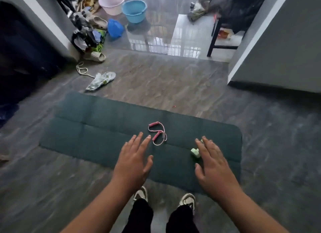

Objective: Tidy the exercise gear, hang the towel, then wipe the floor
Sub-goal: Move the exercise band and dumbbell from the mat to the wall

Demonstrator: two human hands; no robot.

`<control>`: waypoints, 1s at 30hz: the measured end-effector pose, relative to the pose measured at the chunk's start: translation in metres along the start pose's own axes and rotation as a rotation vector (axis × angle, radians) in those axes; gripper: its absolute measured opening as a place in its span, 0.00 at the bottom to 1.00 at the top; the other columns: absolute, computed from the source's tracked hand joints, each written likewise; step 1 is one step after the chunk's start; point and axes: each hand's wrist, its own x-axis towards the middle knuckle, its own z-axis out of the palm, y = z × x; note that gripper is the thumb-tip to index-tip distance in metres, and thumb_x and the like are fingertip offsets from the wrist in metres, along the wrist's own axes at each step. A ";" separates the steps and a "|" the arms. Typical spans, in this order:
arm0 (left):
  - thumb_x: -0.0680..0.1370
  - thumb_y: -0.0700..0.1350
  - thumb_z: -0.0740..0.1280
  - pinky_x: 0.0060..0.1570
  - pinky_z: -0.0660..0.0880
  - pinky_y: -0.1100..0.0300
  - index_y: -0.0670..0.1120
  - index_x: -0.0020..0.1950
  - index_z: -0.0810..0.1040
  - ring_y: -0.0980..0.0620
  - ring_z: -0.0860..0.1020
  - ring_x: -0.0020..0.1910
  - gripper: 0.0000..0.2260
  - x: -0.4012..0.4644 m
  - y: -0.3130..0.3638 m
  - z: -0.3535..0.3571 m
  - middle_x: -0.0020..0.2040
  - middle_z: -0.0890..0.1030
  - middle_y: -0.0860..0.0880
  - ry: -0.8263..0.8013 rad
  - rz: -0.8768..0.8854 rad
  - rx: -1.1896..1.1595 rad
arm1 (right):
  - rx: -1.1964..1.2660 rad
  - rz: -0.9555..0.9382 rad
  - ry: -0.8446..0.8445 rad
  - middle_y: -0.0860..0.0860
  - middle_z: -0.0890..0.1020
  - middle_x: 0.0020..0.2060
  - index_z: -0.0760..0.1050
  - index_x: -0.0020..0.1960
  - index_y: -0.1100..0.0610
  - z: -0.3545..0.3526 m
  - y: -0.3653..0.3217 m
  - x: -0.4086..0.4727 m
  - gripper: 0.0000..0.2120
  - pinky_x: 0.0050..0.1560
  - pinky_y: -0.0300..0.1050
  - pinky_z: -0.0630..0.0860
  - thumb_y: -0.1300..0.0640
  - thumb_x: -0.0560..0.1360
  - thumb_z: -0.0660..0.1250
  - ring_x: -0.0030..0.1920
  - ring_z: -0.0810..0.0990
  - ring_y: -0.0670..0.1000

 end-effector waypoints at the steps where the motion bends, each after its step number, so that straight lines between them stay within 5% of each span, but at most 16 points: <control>1: 0.76 0.56 0.56 0.73 0.62 0.44 0.51 0.76 0.64 0.45 0.63 0.76 0.29 0.017 -0.013 0.028 0.77 0.65 0.45 -0.006 0.016 -0.002 | 0.002 0.026 0.011 0.49 0.54 0.79 0.52 0.80 0.48 0.022 0.014 0.016 0.35 0.77 0.46 0.47 0.51 0.75 0.60 0.79 0.49 0.50; 6: 0.74 0.56 0.56 0.72 0.64 0.43 0.49 0.77 0.63 0.41 0.64 0.75 0.31 0.114 -0.087 0.196 0.76 0.66 0.41 -0.083 0.106 0.062 | -0.029 0.105 0.045 0.51 0.55 0.79 0.55 0.79 0.50 0.166 0.103 0.093 0.37 0.76 0.50 0.54 0.54 0.75 0.66 0.78 0.51 0.51; 12: 0.78 0.52 0.63 0.76 0.57 0.47 0.48 0.79 0.60 0.40 0.59 0.77 0.30 0.222 -0.175 0.392 0.79 0.59 0.40 -0.196 0.178 0.169 | -0.128 0.237 -0.043 0.51 0.48 0.80 0.47 0.80 0.49 0.345 0.210 0.193 0.34 0.77 0.50 0.51 0.50 0.79 0.59 0.79 0.46 0.52; 16: 0.80 0.53 0.62 0.76 0.55 0.49 0.50 0.80 0.53 0.41 0.55 0.78 0.32 0.279 -0.215 0.492 0.81 0.52 0.41 -0.260 0.168 0.258 | -0.159 0.431 -0.024 0.58 0.59 0.77 0.55 0.79 0.54 0.426 0.276 0.253 0.30 0.72 0.53 0.62 0.47 0.80 0.57 0.77 0.56 0.58; 20: 0.81 0.57 0.57 0.74 0.59 0.45 0.51 0.81 0.49 0.38 0.54 0.78 0.32 0.319 -0.241 0.558 0.81 0.50 0.41 -0.275 0.092 0.328 | -0.274 0.650 -0.001 0.61 0.72 0.58 0.62 0.67 0.58 0.459 0.327 0.287 0.25 0.54 0.55 0.74 0.41 0.78 0.57 0.58 0.72 0.62; 25: 0.80 0.59 0.56 0.65 0.70 0.40 0.53 0.80 0.49 0.41 0.55 0.77 0.31 0.331 -0.255 0.597 0.81 0.50 0.42 -0.291 -0.023 0.312 | -0.167 0.759 -0.026 0.62 0.75 0.56 0.60 0.63 0.58 0.482 0.349 0.299 0.23 0.47 0.54 0.73 0.41 0.79 0.56 0.55 0.76 0.64; 30: 0.80 0.57 0.59 0.66 0.68 0.40 0.56 0.79 0.53 0.40 0.56 0.76 0.29 0.342 -0.264 0.596 0.80 0.51 0.41 -0.376 -0.035 0.282 | 0.058 0.877 0.057 0.63 0.78 0.54 0.60 0.60 0.59 0.484 0.350 0.309 0.19 0.45 0.52 0.71 0.47 0.79 0.60 0.54 0.78 0.65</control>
